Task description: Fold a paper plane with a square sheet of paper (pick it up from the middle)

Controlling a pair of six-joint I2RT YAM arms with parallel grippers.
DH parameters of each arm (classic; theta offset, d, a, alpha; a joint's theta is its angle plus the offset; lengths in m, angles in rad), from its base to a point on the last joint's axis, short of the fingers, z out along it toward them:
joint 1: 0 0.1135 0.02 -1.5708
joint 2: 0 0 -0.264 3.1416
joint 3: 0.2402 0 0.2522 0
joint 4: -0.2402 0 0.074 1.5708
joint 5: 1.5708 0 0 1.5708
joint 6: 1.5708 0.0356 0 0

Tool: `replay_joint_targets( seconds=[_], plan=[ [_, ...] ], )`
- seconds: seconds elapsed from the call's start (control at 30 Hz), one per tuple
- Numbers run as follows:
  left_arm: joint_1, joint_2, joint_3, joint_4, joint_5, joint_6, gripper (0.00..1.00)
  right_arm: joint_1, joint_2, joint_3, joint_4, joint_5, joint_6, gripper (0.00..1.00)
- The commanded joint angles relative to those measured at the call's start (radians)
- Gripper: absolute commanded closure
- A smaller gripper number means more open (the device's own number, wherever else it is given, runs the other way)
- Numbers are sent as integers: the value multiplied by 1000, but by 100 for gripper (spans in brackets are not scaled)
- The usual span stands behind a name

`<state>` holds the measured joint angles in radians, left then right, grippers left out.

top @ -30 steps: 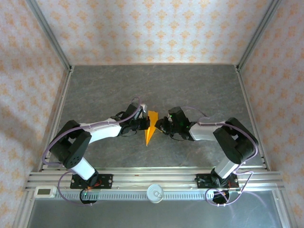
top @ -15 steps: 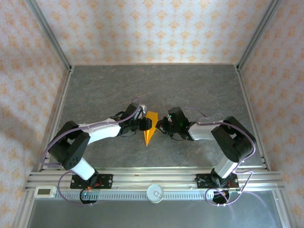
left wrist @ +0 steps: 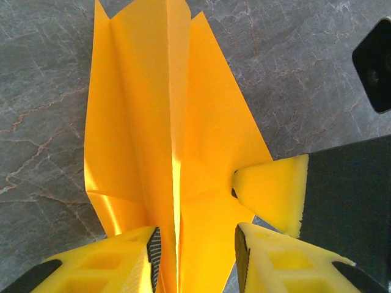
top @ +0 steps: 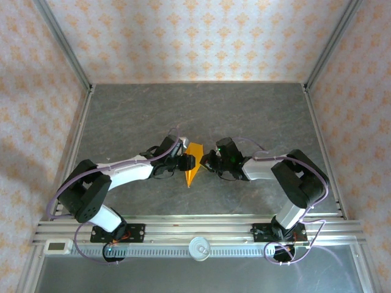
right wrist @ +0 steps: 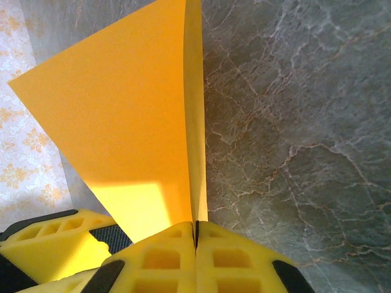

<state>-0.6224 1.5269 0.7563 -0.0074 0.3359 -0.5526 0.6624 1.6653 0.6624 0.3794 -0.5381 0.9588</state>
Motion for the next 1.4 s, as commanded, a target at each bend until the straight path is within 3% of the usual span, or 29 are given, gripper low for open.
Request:
replay_joint_targets(
  seconds=[0.0,0.43,0.8,1.37],
  plan=[
    [-11,18,-9,-22,3,-13,60,5,11,-10,19,15,8,94],
    [-24,44,3,-31,-17,-16,60,5,19,-14,27,12,9,94],
    [-31,-65,-7,-43,-107,-27,54,5,22,-17,23,18,9,94],
    [-39,40,13,-45,-44,-22,55,5,19,-17,23,20,11,94]
  ],
)
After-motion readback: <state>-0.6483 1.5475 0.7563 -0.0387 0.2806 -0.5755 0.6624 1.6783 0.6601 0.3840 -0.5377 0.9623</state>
